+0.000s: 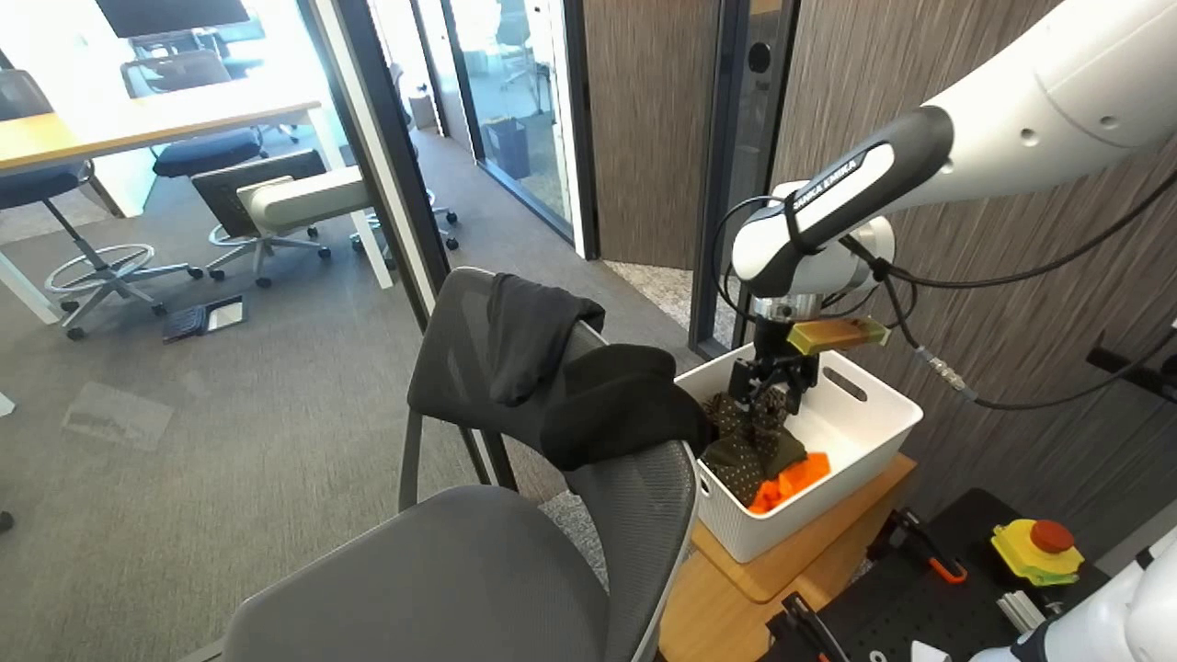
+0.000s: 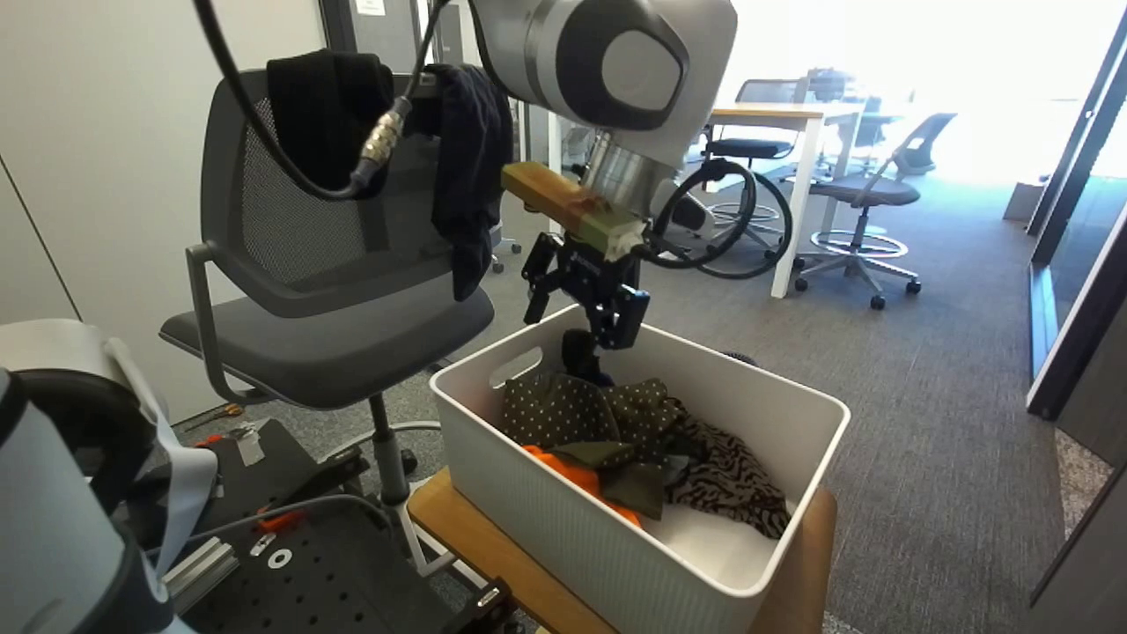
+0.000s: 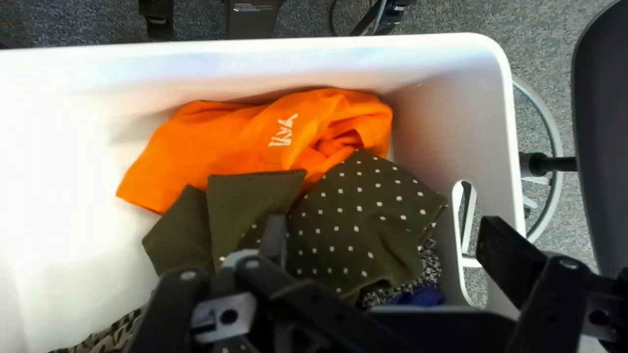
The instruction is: Put the sock on to the chair then the two shirts into the basket.
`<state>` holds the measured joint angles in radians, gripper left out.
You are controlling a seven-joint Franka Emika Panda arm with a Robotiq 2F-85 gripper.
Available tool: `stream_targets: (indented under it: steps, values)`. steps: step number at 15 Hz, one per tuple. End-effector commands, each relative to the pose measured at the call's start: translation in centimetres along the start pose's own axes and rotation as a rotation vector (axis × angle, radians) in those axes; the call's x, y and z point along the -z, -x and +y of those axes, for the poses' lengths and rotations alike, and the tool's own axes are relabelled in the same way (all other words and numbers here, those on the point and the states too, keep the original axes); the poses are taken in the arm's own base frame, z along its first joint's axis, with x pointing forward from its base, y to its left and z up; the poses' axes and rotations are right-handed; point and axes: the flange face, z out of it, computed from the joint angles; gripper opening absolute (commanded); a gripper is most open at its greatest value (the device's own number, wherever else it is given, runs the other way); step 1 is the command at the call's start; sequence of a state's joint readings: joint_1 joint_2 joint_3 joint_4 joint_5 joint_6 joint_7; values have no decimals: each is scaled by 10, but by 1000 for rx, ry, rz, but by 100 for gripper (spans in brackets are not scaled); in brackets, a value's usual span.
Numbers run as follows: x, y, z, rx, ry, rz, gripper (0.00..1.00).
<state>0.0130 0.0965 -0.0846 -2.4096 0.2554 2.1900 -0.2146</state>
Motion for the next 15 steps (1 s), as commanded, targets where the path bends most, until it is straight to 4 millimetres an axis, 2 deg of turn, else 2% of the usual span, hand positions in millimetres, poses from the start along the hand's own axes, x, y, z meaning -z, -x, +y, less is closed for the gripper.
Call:
stream_targets:
  steps: [1, 8, 15]
  values:
    - [-28, -38, 13, -5, -18, -39, 100]
    - [-65, -81, 14, -44, -20, -77, 100]
    - [-81, -91, 23, -74, -13, -106, 100]
